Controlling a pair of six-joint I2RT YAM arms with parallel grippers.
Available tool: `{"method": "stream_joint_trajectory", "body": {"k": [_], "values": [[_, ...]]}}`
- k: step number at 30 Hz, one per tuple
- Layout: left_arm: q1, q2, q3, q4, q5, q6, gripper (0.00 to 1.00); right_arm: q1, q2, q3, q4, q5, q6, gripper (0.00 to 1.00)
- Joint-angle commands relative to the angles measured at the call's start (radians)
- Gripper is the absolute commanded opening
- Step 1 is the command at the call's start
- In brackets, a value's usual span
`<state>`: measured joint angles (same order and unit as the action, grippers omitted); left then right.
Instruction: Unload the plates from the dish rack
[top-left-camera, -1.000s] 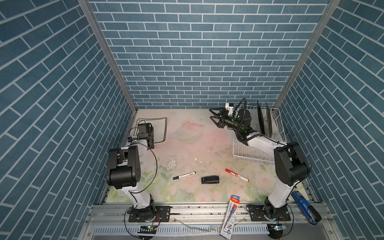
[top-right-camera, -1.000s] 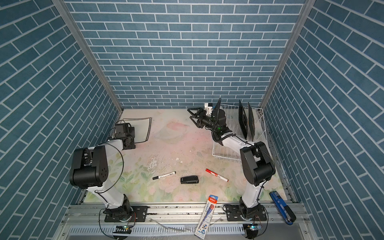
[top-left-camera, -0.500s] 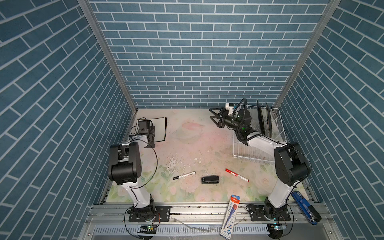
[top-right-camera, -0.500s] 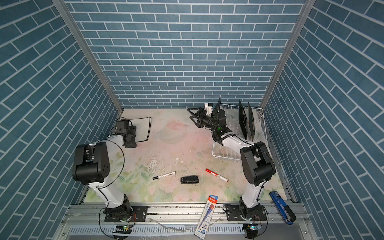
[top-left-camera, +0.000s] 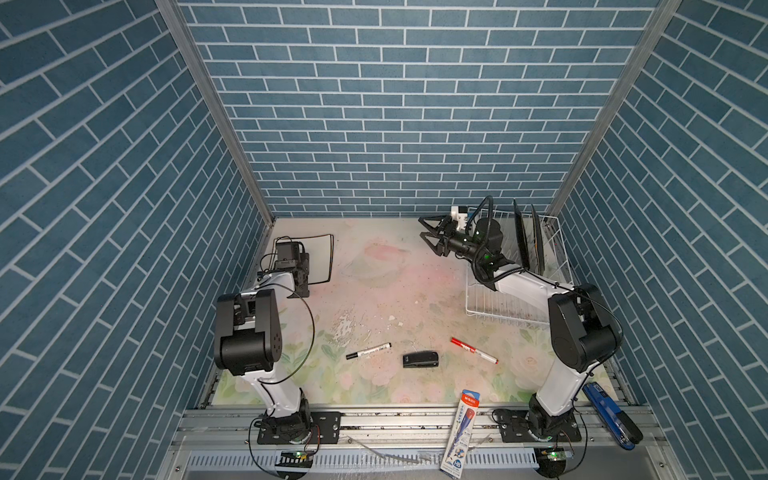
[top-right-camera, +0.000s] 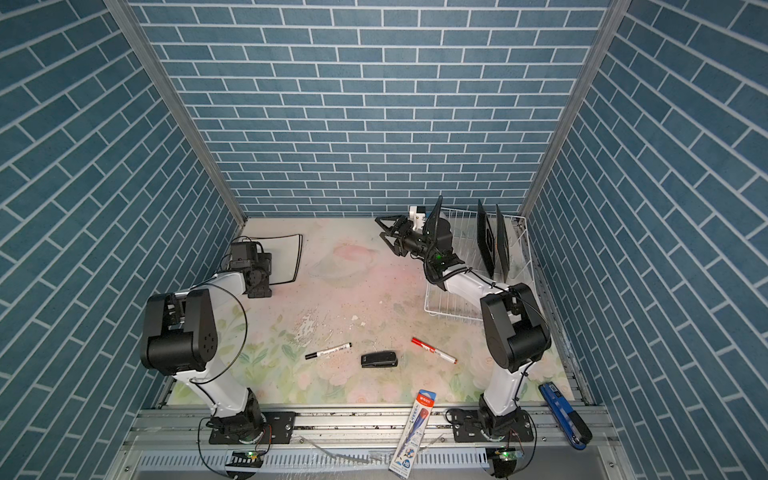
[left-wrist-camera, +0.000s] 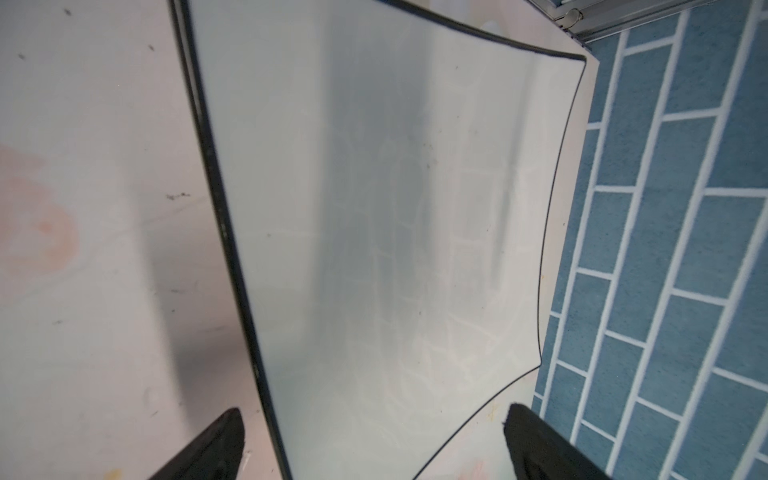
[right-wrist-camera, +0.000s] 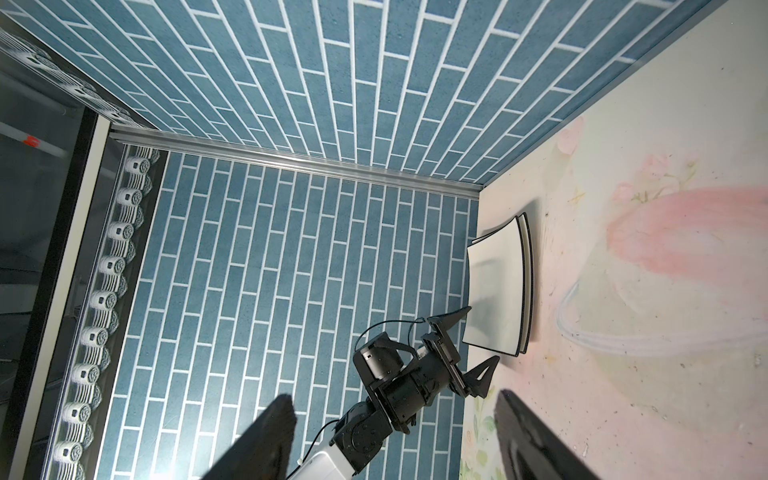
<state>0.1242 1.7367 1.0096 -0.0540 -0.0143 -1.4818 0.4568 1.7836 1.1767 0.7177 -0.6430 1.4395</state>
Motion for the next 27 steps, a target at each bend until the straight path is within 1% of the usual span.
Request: {"method": "stream_joint_trajectory", "body": {"k": [1, 6, 9, 11, 13, 15, 16, 18, 20, 24, 27], "values": [[0.0, -0.041, -0.031, -0.025, -0.013, 0.011, 1.0, -0.003, -0.05, -0.032, 0.012, 0.0, -0.019, 0.77], [0.0, -0.084, -0.073, -0.017, 0.001, 0.031, 1.0, -0.003, -0.082, -0.053, 0.004, 0.003, -0.026, 0.77], [-0.011, -0.139, -0.08, -0.043, 0.001, 0.091, 1.0, -0.004, -0.122, -0.064, -0.052, 0.017, -0.065, 0.77], [-0.027, -0.181, -0.077, -0.059, -0.006, 0.158, 1.0, -0.004, -0.156, -0.069, -0.115, 0.031, -0.109, 0.77], [-0.046, -0.226, -0.072, -0.072, -0.008, 0.232, 1.0, -0.003, -0.193, -0.069, -0.196, 0.05, -0.163, 0.77], [-0.066, -0.256, -0.072, -0.056, 0.016, 0.328, 1.0, -0.004, -0.234, -0.063, -0.301, 0.076, -0.232, 0.78], [-0.076, -0.263, -0.072, -0.042, 0.038, 0.371, 0.99, -0.004, -0.251, -0.058, -0.351, 0.09, -0.261, 0.77], [-0.094, -0.279, -0.069, -0.018, 0.115, 0.494, 1.0, -0.002, -0.298, -0.041, -0.475, 0.122, -0.342, 0.78], [-0.121, -0.308, -0.078, -0.01, 0.142, 0.574, 1.0, -0.002, -0.343, -0.02, -0.616, 0.162, -0.426, 0.77], [-0.224, -0.416, -0.134, 0.035, 0.083, 0.73, 1.0, -0.002, -0.422, 0.038, -0.895, 0.281, -0.607, 0.77], [-0.316, -0.481, -0.15, 0.043, 0.027, 0.859, 1.0, -0.002, -0.49, 0.048, -1.025, 0.398, -0.703, 0.78]]}}
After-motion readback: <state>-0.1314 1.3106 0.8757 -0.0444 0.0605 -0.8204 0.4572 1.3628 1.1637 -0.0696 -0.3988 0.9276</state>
